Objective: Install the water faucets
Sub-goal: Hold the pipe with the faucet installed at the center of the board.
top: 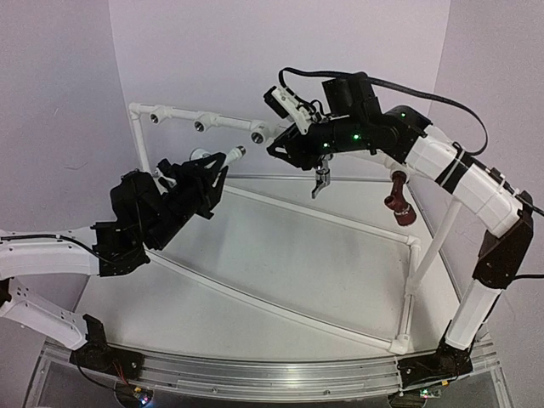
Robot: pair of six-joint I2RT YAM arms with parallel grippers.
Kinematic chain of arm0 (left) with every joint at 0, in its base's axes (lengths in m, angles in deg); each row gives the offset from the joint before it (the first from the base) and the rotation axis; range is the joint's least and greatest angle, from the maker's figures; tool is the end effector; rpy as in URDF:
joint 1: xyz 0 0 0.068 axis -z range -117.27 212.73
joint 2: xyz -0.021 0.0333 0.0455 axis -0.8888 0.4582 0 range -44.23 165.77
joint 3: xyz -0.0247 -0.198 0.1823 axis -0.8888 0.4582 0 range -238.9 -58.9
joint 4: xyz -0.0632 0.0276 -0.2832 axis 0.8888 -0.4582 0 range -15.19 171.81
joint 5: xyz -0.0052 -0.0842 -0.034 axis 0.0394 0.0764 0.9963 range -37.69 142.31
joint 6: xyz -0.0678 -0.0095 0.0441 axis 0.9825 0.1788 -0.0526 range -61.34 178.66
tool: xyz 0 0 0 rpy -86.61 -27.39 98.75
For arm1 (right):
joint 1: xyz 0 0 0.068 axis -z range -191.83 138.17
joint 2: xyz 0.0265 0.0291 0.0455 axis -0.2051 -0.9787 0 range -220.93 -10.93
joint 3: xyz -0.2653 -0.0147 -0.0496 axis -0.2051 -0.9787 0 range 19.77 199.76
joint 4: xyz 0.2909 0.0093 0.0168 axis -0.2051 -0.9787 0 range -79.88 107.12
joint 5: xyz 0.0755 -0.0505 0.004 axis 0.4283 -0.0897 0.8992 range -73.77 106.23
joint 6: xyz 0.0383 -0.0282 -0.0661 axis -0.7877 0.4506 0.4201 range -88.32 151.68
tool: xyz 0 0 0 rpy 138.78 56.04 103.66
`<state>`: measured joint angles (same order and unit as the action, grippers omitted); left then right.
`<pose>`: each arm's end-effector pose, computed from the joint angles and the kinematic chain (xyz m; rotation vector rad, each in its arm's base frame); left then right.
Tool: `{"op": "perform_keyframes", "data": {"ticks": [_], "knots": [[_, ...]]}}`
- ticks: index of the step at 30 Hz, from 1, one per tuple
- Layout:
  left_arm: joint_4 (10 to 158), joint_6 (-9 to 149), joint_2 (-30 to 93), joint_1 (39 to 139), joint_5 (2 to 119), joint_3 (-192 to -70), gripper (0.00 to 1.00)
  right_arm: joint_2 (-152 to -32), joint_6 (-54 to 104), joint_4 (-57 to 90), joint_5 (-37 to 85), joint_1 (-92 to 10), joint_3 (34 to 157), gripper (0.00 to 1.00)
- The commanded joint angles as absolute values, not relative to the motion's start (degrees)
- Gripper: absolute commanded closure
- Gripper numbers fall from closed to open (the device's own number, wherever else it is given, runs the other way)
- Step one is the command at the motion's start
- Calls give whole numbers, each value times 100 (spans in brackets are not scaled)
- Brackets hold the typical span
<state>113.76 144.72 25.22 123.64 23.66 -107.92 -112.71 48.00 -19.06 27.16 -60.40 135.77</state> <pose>0.1958 -0.2822 0.3450 -0.8248 1.4323 -1.7372 0.2943 0.3536 0.4420 -1.1724 1.6055 0.5542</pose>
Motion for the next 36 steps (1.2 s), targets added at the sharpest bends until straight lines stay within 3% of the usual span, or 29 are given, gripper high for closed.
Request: {"op": "perform_keyframes", "data": {"ticks": [1, 12, 16, 21, 27, 31, 36], "knots": [[11427, 13956, 2076, 12382, 2292, -10692, 100, -10680, 5330, -2490, 2573, -6018, 13736, 60], [10500, 13198, 1872, 12327, 2713, -11187, 100, -10149, 4853, -2938, 2896, -5952, 14147, 37], [10491, 13339, 1835, 12203, 2968, -11169, 100, -10013, 5245, -3408, 1989, -5926, 14038, 37], [10466, 13486, 1844, 12003, 3288, -11167, 100, -9686, 5736, -3871, 1954, -5905, 13787, 40], [10457, 13536, 1874, 11891, 3488, -11201, 100, -9865, 5907, -4961, 1212, -5912, 14233, 56], [10457, 13521, 1895, 11878, 3554, -11239, 100, -9813, 6097, -5120, 378, -5907, 13908, 51], [10457, 13544, 1944, 11872, 3570, -11270, 100, -9996, 6263, -5023, -166, -5843, 13819, 51]]}}
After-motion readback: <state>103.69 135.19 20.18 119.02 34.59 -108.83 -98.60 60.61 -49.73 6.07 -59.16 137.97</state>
